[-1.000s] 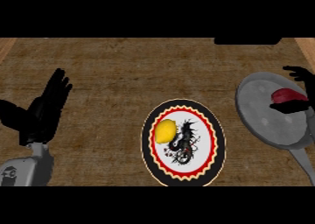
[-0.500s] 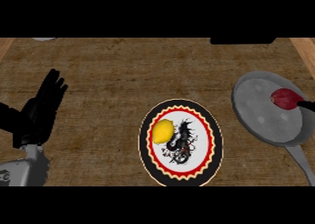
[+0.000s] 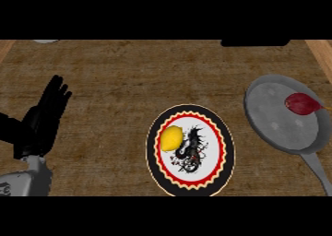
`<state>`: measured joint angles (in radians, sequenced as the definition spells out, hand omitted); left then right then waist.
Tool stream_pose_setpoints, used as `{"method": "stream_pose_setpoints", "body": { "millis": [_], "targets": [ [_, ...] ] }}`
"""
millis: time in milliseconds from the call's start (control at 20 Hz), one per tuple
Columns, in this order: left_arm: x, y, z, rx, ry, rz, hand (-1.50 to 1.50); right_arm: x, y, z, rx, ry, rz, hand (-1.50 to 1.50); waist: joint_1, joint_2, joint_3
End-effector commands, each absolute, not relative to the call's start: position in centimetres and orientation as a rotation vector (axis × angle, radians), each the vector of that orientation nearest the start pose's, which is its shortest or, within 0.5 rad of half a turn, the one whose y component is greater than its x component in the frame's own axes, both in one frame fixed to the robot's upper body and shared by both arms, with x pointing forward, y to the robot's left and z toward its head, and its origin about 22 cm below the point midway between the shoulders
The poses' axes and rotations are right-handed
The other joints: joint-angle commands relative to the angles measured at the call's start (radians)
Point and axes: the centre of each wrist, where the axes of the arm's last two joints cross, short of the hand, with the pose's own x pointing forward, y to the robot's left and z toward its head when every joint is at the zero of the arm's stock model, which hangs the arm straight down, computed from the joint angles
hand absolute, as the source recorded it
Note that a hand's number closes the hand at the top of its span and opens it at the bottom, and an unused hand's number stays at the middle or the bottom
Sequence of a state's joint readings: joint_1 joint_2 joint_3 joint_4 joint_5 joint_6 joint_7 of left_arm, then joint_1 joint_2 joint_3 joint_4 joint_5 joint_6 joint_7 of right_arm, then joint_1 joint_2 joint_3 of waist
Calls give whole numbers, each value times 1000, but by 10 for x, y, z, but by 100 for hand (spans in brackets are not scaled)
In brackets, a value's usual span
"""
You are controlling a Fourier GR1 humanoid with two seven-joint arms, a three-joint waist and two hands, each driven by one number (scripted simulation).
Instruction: Pick the pear from the plate and place it in the pan
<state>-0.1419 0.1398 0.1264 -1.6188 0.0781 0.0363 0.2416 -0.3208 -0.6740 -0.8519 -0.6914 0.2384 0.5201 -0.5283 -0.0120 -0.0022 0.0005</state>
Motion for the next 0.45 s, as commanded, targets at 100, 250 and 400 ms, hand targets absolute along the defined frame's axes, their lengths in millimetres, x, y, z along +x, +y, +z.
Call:
{"method": "stream_pose_setpoints", "body": {
  "millis": [100,250,400],
  "targets": [
    [267,269,44,101,-1503,57,0,160,-593,66,-431,-1689,28,-150,8,1,0],
    [267,270,56,110,-1524,58,0,146,-587,54,-469,-1704,35,-150,9,1,0],
    [278,270,66,104,-1513,42,0,144,-583,42,-465,-1684,53,-150,9,2,0]
  ]
}}
